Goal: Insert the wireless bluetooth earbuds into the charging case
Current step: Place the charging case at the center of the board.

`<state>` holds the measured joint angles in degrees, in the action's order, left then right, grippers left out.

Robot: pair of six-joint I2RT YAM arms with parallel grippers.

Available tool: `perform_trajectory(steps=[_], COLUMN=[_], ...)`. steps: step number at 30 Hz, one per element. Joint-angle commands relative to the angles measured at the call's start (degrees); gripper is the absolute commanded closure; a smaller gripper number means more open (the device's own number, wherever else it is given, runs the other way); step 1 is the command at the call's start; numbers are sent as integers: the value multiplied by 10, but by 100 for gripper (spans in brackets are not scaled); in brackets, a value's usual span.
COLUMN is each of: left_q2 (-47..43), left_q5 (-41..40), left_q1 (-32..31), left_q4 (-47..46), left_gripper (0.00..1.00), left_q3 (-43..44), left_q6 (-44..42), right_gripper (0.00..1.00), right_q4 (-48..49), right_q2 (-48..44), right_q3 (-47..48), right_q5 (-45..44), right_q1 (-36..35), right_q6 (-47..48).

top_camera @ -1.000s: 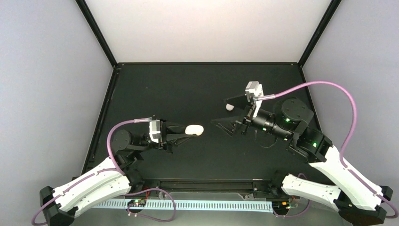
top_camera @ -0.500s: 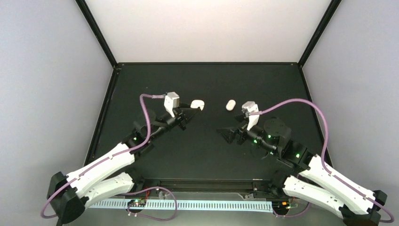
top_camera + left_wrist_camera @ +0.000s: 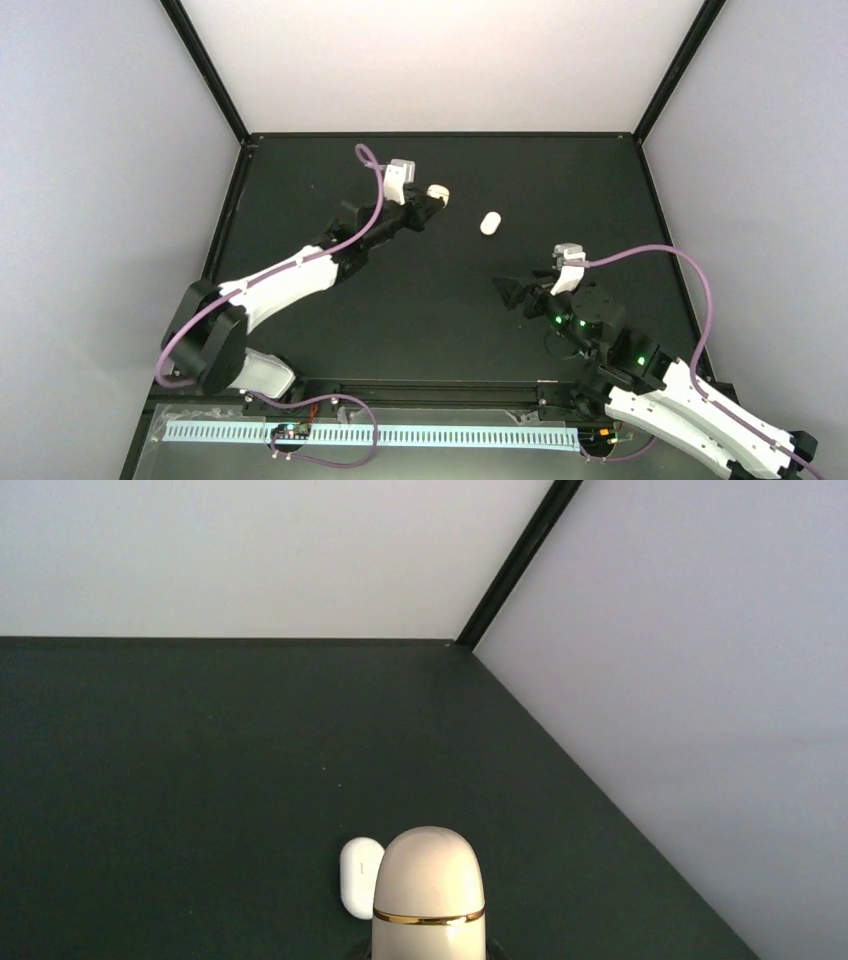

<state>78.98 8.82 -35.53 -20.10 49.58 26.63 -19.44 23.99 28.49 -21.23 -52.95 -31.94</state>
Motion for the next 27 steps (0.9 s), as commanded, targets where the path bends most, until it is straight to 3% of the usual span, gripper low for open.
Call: perform_trajectory(steps=[1, 6, 12, 27], left_q2=[89, 195, 294, 389], left_q5=[14, 47, 98, 99], left_q1=[14, 20, 23, 39], left_q4=[-19, -27, -10, 31], left_gripper=[98, 98, 98, 98], left_q3=[61, 113, 178, 213], left_q6=[16, 68, 116, 150], right_gripper=[0, 0, 0, 0], right_q4=[-34, -67, -75, -47], right_q2=[-34, -49, -29, 57], right_q3=[10, 28, 34, 54], right_q5=[-76, -112, -104, -35], right_q1=[2, 2, 2, 2], right_q6=[-10, 35, 16, 24])
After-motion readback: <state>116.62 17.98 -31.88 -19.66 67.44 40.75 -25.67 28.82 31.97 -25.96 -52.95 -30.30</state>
